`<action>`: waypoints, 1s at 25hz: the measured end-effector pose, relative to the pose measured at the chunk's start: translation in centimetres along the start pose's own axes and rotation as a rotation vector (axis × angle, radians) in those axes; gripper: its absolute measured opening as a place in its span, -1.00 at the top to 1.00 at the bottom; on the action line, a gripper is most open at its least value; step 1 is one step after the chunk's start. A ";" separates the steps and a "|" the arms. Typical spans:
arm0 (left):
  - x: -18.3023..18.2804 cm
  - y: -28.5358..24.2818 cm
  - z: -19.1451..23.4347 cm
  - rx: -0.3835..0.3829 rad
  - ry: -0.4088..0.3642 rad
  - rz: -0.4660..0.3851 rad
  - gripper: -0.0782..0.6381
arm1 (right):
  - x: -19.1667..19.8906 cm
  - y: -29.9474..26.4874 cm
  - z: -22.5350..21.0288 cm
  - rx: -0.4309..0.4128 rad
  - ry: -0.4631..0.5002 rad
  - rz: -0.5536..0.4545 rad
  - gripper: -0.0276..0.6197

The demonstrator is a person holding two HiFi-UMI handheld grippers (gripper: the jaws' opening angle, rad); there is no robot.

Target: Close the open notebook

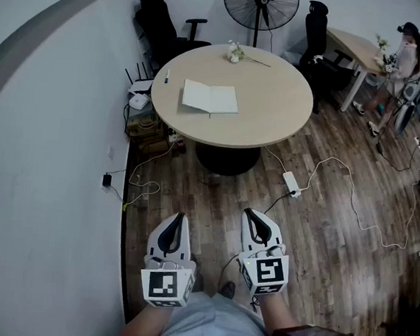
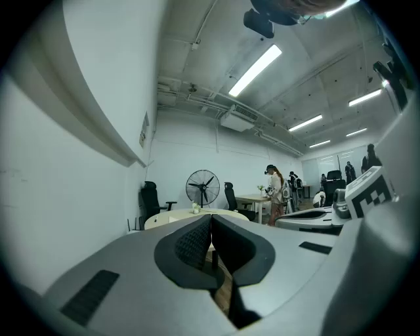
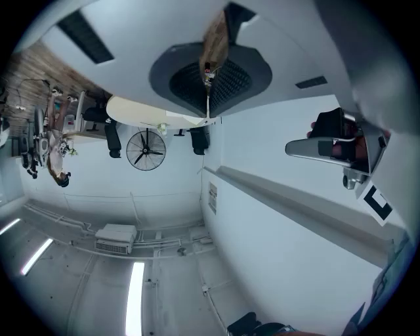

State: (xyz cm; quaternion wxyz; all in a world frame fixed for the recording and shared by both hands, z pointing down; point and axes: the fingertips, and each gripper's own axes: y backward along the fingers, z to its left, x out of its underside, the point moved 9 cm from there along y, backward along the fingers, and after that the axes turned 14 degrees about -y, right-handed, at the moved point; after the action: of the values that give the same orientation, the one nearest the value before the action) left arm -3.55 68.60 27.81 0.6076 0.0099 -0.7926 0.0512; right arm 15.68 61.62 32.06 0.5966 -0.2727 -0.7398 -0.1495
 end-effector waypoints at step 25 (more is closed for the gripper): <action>6.7 -11.8 3.4 0.026 0.047 0.163 0.73 | 3.3 -12.0 -7.8 0.072 -0.099 0.099 0.75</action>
State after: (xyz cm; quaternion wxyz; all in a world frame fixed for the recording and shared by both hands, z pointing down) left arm -7.63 56.90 34.20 0.6198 -0.0479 -0.7754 0.1109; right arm 14.44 48.43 38.42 0.5756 -0.2943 -0.7588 -0.0794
